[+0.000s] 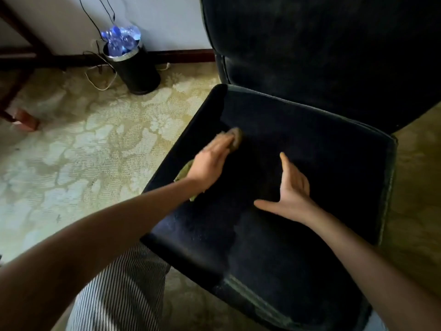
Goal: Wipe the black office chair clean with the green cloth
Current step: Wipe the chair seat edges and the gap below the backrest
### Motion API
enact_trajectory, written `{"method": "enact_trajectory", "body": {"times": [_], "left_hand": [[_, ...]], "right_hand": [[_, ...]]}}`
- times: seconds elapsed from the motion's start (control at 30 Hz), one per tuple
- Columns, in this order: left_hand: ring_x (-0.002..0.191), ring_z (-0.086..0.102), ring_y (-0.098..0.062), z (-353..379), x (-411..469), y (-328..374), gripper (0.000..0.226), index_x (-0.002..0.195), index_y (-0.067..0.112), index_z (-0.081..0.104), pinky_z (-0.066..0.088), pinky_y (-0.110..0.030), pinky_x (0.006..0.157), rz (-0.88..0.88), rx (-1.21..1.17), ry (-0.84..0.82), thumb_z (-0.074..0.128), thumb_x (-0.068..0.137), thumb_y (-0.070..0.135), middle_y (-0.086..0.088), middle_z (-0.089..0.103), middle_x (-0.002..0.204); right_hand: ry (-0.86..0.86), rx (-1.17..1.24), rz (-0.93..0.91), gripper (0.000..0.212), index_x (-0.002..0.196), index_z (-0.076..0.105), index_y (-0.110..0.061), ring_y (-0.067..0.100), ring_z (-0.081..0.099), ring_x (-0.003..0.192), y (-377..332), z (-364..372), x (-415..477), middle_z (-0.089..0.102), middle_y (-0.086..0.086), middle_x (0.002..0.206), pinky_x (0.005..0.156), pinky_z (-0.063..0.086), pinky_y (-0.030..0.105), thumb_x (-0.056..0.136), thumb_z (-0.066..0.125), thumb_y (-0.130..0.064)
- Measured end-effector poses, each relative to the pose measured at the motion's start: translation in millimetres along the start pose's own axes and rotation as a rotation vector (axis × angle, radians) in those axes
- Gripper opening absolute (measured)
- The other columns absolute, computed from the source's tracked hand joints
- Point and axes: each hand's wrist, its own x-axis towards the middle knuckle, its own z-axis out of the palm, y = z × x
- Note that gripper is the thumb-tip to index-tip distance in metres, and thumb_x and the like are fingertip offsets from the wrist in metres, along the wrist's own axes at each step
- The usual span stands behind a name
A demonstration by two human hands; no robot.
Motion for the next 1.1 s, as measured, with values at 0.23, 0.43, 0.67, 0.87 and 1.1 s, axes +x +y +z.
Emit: {"method": "enact_trajectory", "body": {"times": [0.23,0.43,0.67,0.87,1.1], "left_hand": [[0.137,0.030,-0.023,-16,92,-36,0.041,0.140,0.010,0.038,0.020,-0.028,0.111,-0.291,0.159,0.050,0.034,0.100,0.015,-0.009,0.035,0.148],[0.139,0.028,-0.021,21,93,-19,0.041,0.138,0.009,0.042,0.017,-0.025,0.111,-0.154,0.257,-0.025,0.038,0.098,0.011,-0.008,0.037,0.147],[0.107,0.061,-0.035,46,15,30,0.043,0.115,-0.003,0.062,0.043,-0.032,0.096,0.370,0.217,-0.220,0.060,0.072,-0.006,-0.021,0.062,0.117],[0.113,0.057,-0.036,35,27,7,0.045,0.124,0.002,0.057,0.042,-0.047,0.097,0.515,0.329,-0.408,0.041,0.083,0.010,-0.019,0.058,0.126],[0.140,0.024,-0.020,8,116,-20,0.053,0.143,0.012,0.033,0.018,-0.027,0.111,-0.074,0.338,-0.176,0.038,0.092,0.000,-0.005,0.031,0.151]], "right_hand": [[0.039,-0.311,0.102,0.108,0.148,-0.016,-0.025,0.028,-0.023,0.141,20,-17,45,-0.020,0.002,0.156,0.113,-0.013,0.045,0.076,0.049,-0.073],[-0.050,-0.349,0.178,0.119,0.145,-0.024,-0.019,0.029,-0.029,0.139,28,-9,51,-0.030,0.003,0.153,0.111,-0.016,0.047,0.071,0.045,-0.081],[-0.102,-0.356,0.180,0.140,0.141,-0.032,-0.011,0.030,-0.033,0.137,28,-11,50,-0.035,0.005,0.150,0.110,-0.019,0.046,0.059,0.058,-0.081],[-0.124,-0.342,0.165,0.140,0.140,-0.033,-0.013,0.030,-0.034,0.136,27,-14,48,-0.037,0.005,0.149,0.110,-0.019,0.046,0.060,0.059,-0.081],[-0.173,-0.339,0.157,0.136,0.140,-0.033,-0.014,0.031,-0.038,0.133,26,-17,48,-0.040,0.006,0.147,0.108,-0.021,0.048,0.062,0.055,-0.081]]}}
